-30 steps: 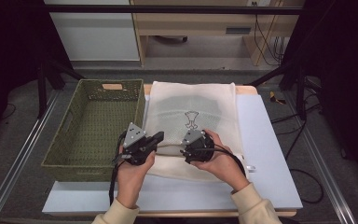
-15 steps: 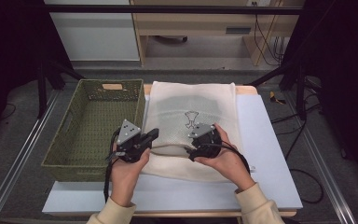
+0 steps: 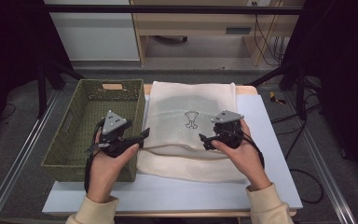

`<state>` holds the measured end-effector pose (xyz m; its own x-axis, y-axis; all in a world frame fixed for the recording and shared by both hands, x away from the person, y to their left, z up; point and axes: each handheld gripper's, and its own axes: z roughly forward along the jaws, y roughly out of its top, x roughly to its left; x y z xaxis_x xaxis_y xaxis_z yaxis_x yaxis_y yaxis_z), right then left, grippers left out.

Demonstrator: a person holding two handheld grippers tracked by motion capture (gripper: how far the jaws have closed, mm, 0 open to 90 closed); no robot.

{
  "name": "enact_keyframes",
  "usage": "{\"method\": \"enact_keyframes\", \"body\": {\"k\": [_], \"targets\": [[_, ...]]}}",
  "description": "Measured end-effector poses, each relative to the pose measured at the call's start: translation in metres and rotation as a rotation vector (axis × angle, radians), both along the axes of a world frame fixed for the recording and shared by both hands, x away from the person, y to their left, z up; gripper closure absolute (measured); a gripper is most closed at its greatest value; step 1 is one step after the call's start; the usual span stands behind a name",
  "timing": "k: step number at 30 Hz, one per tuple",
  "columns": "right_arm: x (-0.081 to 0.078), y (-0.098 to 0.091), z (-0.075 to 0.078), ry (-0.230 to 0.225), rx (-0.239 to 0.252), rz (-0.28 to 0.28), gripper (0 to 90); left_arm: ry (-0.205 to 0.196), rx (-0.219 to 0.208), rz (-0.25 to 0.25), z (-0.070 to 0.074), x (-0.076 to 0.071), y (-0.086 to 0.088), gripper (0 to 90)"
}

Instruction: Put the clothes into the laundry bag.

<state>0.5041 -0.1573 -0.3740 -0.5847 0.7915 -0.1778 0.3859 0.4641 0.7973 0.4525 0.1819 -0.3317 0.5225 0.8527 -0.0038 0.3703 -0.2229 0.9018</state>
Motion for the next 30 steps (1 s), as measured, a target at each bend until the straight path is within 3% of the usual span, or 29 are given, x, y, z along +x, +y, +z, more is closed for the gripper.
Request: {"method": "enact_keyframes", "body": {"k": [5,11,18,22,27,30], "targets": [[-0.002,-0.019,0.009,-0.009,0.031,-0.050,6.6,0.018,0.018,0.001,0.011,-0.002,0.017,17.9],[-0.004,-0.039,0.015,-0.019,0.058,-0.096,6.6,0.037,0.046,0.017,0.015,-0.002,0.034,14.6],[-0.004,-0.059,0.018,-0.022,0.070,-0.144,6.6,0.043,0.112,0.063,0.016,0.000,0.054,12.2],[-0.005,-0.068,0.017,-0.016,0.075,-0.166,6.6,0.044,0.104,0.100,0.017,0.000,0.068,12.0],[-0.006,-0.082,0.016,-0.019,0.086,-0.201,6.6,0.045,0.130,0.144,0.020,-0.001,0.088,10.8],[-0.006,-0.091,0.014,-0.019,0.087,-0.218,6.6,0.044,0.111,0.164,0.022,-0.003,0.099,10.4]]}}
